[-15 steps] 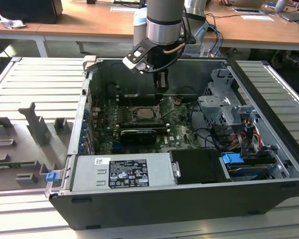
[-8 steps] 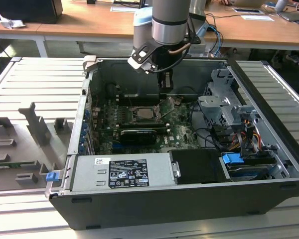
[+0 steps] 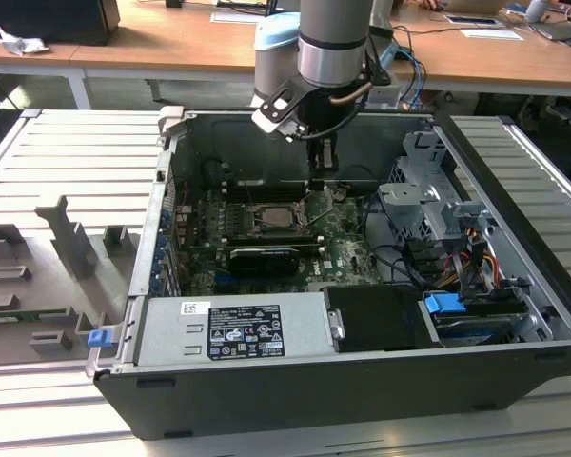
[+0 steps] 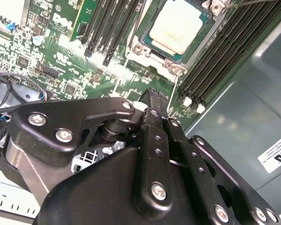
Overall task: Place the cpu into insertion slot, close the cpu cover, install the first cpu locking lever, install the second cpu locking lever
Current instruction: 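Close the cpu cover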
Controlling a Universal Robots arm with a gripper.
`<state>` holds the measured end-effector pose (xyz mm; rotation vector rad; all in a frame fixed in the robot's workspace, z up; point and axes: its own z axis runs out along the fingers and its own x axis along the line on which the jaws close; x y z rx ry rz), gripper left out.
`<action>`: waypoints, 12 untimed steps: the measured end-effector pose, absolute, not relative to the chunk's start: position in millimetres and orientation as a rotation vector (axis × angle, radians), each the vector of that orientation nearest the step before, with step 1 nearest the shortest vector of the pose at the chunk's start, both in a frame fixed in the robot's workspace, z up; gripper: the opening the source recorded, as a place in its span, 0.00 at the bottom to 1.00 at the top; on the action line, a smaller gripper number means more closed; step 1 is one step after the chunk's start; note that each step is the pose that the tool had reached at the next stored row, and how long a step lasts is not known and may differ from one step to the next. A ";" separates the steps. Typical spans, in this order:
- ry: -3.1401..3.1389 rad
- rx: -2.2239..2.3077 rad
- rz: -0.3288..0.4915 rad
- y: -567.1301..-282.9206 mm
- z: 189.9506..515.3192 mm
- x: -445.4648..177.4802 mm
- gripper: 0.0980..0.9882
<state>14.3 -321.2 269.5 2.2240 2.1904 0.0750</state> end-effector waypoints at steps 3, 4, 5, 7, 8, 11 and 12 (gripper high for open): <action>2.191 2.224 0.075 -321.4 268.9 16.2 0.01; 2.191 2.224 0.075 -321.6 268.9 16.5 0.01; 2.191 2.224 0.075 -322.1 268.9 16.7 0.01; 2.190 2.224 0.075 -323.7 268.9 16.8 0.01; 2.191 2.224 0.075 -324.1 268.7 17.1 0.01; 2.191 2.224 0.074 -324.1 267.4 22.9 0.01; 2.193 2.223 0.073 -324.0 266.6 26.7 0.01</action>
